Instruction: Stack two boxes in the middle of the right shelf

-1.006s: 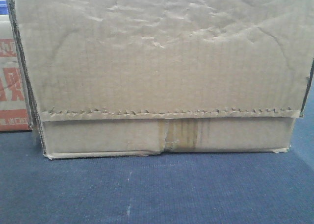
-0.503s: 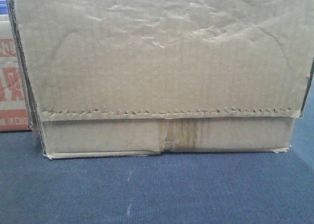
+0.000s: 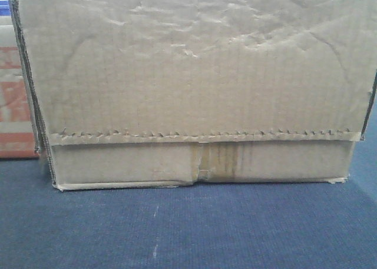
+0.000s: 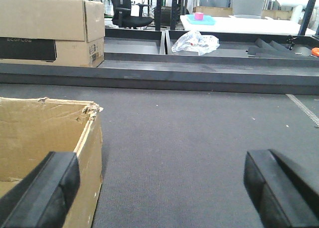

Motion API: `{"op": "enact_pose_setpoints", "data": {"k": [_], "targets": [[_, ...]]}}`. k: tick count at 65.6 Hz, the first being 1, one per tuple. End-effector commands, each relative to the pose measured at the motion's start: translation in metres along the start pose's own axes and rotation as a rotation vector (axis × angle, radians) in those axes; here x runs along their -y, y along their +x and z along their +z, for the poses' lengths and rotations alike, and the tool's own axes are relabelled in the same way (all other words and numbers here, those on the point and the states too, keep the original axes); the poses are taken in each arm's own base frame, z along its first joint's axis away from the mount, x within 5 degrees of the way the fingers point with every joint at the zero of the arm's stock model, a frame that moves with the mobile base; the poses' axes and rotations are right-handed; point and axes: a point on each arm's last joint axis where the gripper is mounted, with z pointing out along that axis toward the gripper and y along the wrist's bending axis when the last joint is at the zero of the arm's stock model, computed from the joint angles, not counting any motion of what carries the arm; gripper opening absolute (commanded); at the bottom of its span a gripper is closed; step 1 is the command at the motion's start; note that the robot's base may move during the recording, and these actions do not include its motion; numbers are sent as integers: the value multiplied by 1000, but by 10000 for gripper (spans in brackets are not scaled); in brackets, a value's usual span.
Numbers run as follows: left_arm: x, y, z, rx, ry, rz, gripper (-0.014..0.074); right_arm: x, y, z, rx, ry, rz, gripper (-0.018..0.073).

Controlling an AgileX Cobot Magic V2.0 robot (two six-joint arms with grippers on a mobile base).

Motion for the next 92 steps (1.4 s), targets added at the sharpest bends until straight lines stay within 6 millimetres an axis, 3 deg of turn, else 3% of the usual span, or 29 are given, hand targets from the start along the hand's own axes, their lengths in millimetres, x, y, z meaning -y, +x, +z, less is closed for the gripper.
{"op": "enact_pose_setpoints", "data": {"k": [1, 14, 28, 41, 52, 57, 67, 79, 92], "targets": [[-1, 3, -32, 86, -35, -24, -111, -1, -4, 0, 28, -5, -12, 568], [-3, 17, -96, 276, -158, -72, -111, -3, -4, 0, 28, -22, -13, 568], [7, 32, -168, 513, -143, -137, -111, -4, -4, 0, 28, -26, -14, 568], [32, 34, -242, 741, 54, -144, -111, -7, -4, 0, 28, -47, -16, 568], [70, 34, -279, 874, 255, -76, -111, -7, -4, 0, 28, -47, -16, 568], [89, 34, -284, 893, 334, -46, -111, -7, -4, 0, 28, -47, -16, 568], [128, 21, -266, 816, 452, 13, -111, -7, -4, 0, 28, -47, -16, 568], [182, -2, -218, 657, 490, 125, -111, -7, -4, 0, 28, -47, -16, 568], [214, -22, -166, 539, 417, 154, -111, -7, -4, 0, 28, -47, -16, 568]]}}
